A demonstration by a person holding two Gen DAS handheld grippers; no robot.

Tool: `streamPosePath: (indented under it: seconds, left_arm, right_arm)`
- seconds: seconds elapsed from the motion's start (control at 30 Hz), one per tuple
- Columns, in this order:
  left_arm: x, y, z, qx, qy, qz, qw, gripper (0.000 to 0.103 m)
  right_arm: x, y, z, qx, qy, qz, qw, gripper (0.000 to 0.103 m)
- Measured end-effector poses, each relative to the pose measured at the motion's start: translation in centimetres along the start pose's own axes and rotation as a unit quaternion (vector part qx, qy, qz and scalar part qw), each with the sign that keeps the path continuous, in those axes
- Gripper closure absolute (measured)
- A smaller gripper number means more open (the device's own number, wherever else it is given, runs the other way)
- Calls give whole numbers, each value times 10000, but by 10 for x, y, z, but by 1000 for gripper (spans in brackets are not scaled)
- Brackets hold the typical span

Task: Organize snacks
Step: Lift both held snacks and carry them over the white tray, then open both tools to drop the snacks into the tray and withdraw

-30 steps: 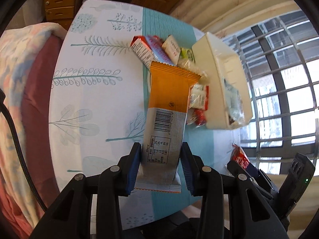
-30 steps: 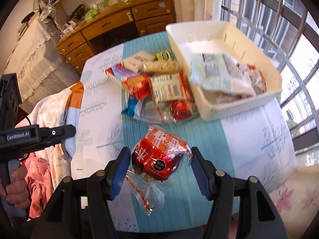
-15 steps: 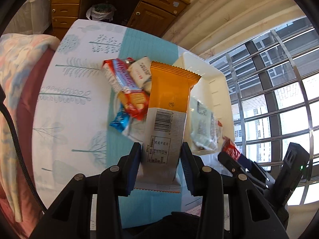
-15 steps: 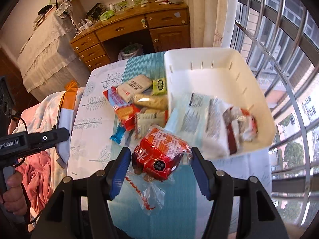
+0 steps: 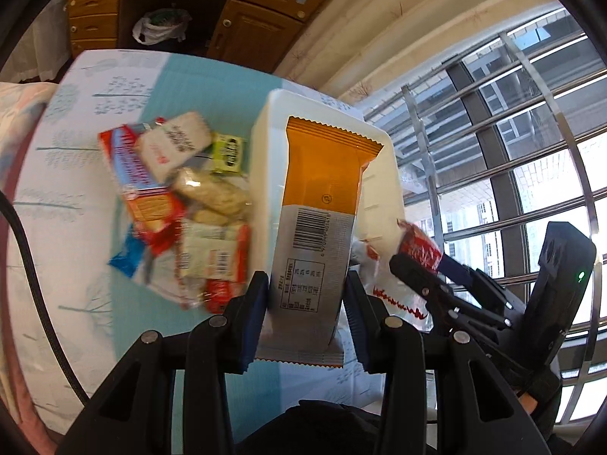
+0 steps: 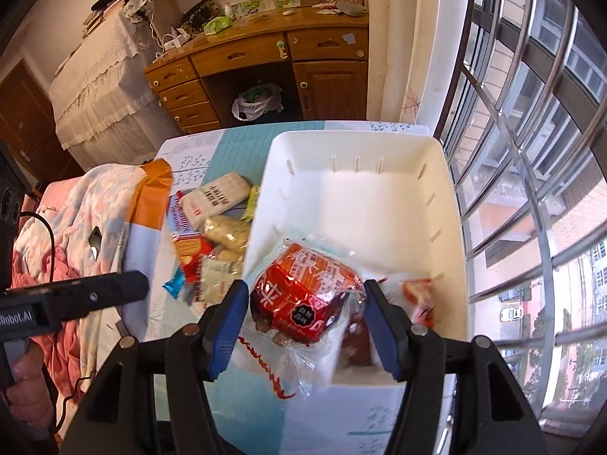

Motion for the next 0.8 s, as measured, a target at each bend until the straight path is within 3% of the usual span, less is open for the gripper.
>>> streamPosePath:
  seconds: [0.3,0.53,0.6,0.67,0.8]
  left_arm:
    - [43,53,37,-284,107,33,9995,64]
    - [64,67,63,-110,258,220,9994,63]
    - [66,68,68,-70,225,262,9994,57]
    - [64,67,71,-46,150,312,9994,43]
    - [54,67,71,-108,-90,428,9990,32]
  right_arm:
    - [48,10,26,-238,11,145,9996,40]
    - [70,22,38,-523,-88,240,9983,39]
    - [74,25,41,-586,-118,290,9978,38]
    - [78,29,42,-650,-98,339,9973,38]
    - [85,31,43,-683,17,529,9963,34]
Point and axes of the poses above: each gripper's, at about its wrist camera, not at the fingertips, and y roughly the way its jaws point, x to its right, z to its top, the point moved 2 cm from there along y, roughly the way its jaws point, and after that the axes turned 11 degrees about -x, right-handed, at the moved point
